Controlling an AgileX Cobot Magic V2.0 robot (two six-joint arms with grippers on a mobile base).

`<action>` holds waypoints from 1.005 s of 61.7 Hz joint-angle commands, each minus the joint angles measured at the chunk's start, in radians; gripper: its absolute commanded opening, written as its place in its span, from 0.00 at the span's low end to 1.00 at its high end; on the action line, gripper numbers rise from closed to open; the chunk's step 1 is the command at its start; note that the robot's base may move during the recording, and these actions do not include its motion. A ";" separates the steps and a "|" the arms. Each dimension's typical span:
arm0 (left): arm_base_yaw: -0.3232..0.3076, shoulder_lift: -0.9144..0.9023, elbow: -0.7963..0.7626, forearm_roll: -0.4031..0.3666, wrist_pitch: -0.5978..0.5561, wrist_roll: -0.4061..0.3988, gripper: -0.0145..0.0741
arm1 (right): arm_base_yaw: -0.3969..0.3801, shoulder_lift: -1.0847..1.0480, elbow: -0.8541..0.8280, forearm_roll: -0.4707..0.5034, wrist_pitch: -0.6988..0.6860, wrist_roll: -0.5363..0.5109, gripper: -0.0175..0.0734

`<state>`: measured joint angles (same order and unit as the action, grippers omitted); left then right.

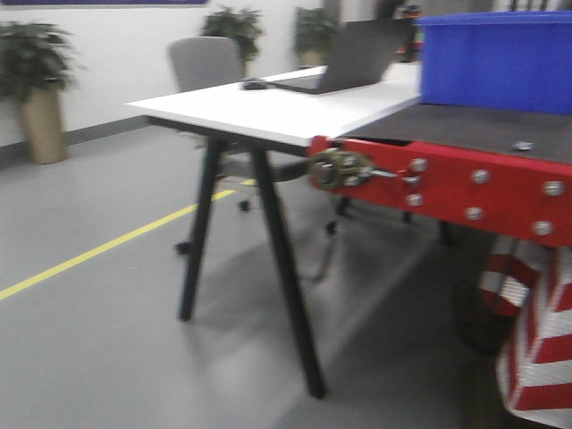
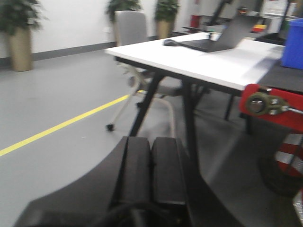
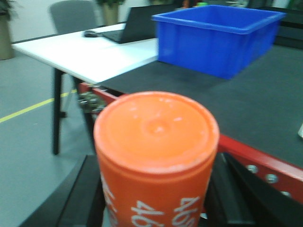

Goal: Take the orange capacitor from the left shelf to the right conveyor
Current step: 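Turn and drive the base up to the dark conveyor belt, then extend the right gripper with the cylinder over the steel tray on the belt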

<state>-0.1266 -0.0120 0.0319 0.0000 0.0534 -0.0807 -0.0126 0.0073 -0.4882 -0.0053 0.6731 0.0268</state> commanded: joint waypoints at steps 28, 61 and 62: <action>-0.004 -0.020 -0.007 0.000 -0.090 -0.001 0.05 | -0.002 0.017 -0.031 -0.010 -0.097 -0.004 0.37; -0.004 -0.020 -0.007 0.000 -0.090 -0.001 0.05 | -0.002 0.017 -0.031 -0.010 -0.097 -0.004 0.37; -0.004 -0.020 -0.007 0.000 -0.090 -0.001 0.05 | -0.002 0.017 -0.031 -0.010 -0.097 -0.004 0.37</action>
<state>-0.1266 -0.0120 0.0319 0.0000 0.0534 -0.0807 -0.0126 0.0073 -0.4882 -0.0053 0.6731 0.0268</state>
